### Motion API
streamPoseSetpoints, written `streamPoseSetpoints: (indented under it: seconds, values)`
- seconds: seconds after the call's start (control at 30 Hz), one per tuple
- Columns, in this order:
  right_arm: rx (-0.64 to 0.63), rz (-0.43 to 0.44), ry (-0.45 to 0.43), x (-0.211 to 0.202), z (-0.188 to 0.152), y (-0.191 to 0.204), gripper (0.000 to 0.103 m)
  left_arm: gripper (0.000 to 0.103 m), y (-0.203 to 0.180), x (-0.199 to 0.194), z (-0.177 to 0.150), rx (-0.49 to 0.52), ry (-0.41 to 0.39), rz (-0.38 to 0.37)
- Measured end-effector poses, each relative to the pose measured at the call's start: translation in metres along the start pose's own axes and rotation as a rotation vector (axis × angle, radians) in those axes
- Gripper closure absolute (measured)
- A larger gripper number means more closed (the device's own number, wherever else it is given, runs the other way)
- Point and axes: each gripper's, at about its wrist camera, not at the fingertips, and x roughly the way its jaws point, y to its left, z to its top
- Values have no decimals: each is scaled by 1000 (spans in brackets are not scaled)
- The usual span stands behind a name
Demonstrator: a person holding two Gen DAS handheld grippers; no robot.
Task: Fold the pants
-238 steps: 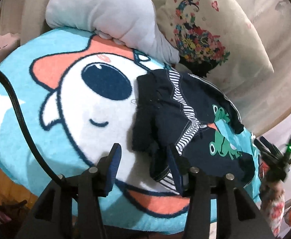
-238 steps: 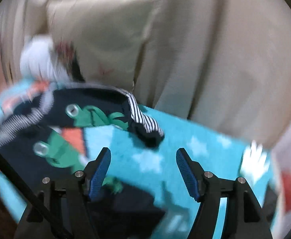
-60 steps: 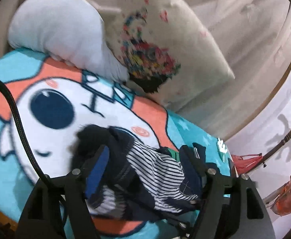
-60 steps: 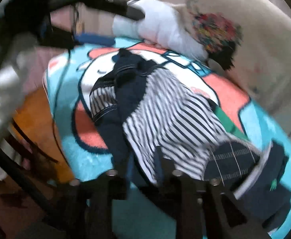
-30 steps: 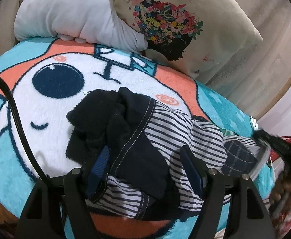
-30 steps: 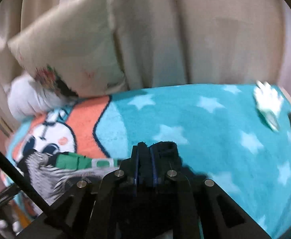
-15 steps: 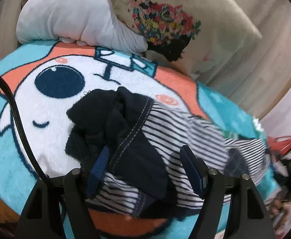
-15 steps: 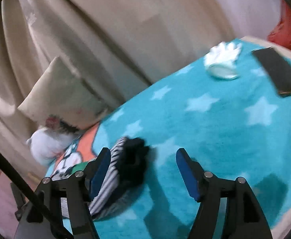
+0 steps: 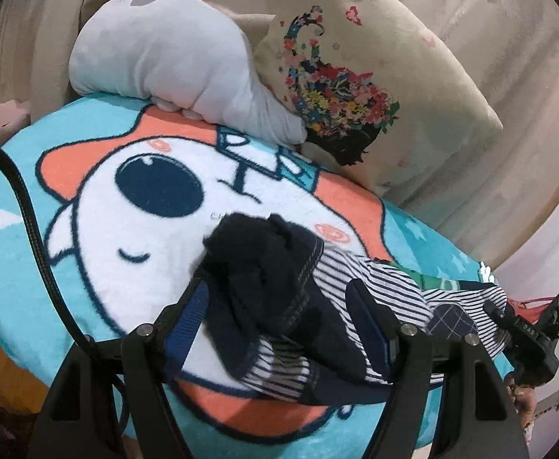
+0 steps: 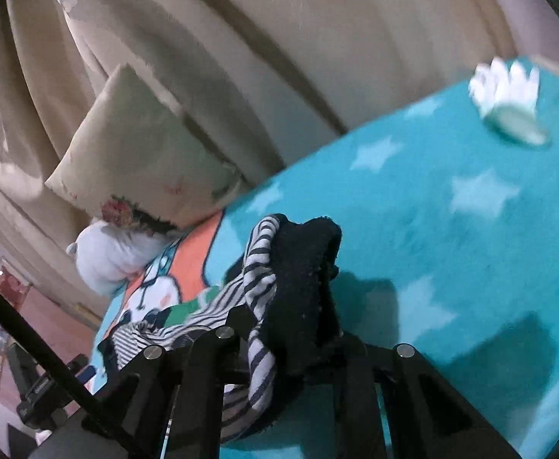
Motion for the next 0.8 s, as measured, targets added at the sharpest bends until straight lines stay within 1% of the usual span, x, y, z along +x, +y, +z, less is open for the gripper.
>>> streamPoseSetpoints:
  seconds: [0.1, 0.17, 0.2, 0.23, 0.27, 0.3, 0.33, 0.4, 0.43, 0.47, 0.53, 0.57, 0.6, 0.63, 0.7, 0.73, 0.8]
  values:
    - [-10, -64, -12, -4, 4, -7, 88, 30, -15, 7, 5, 28, -3, -17]
    - [-25, -141, -12, -2, 1, -12, 83, 30, -26, 15, 7, 49, -3, -26]
    - [-31, -181, -18, -3, -2, -13, 76, 30, -30, 20, 7, 57, 1, -27]
    - [-29, -240, -36, -7, -5, -16, 70, 30, -32, 26, 7, 62, 9, -20]
    - [-24, -258, -48, -11, -7, -18, 65, 30, -33, 35, 6, 65, 24, 2]
    - [-13, -269, -74, -20, -8, -20, 57, 30, -34, 41, 6, 72, 40, 34]
    - [-5, -279, -100, -31, -9, -22, 54, 30, -35, 52, 3, 92, 79, 100]
    - [2, -335, -187, -54, -9, -18, 53, 34, -34, 63, -4, 124, 131, 148]
    - [-9, -347, -225, -64, -9, -13, 53, 35, -36, 64, -9, 162, 131, 180]
    - [-32, -346, -257, -72, -8, -5, 53, 36, -38, 63, -12, 184, 133, 193]
    - [-67, -314, -265, -73, -5, 12, 53, 36, -37, 60, -18, 192, 150, 208]
    - [-88, -270, -237, -66, -4, 24, 53, 36, -34, 59, -20, 178, 160, 198]
    - [-108, -214, -191, -54, -4, 36, 53, 36, -31, 58, -20, 163, 162, 183]
    - [-118, -179, -159, -44, -6, 45, 53, 36, -26, 53, -20, 144, 157, 156]
    - [-146, -87, -60, -14, -13, 70, 53, 36, -19, 44, -18, 107, 159, 110]
    - [-165, -27, -1, 6, -18, 88, 53, 35, -16, 38, -18, 84, 156, 84]
    - [-205, 65, 65, 32, -28, 116, 53, 36, -11, 26, -16, 56, 132, 58]
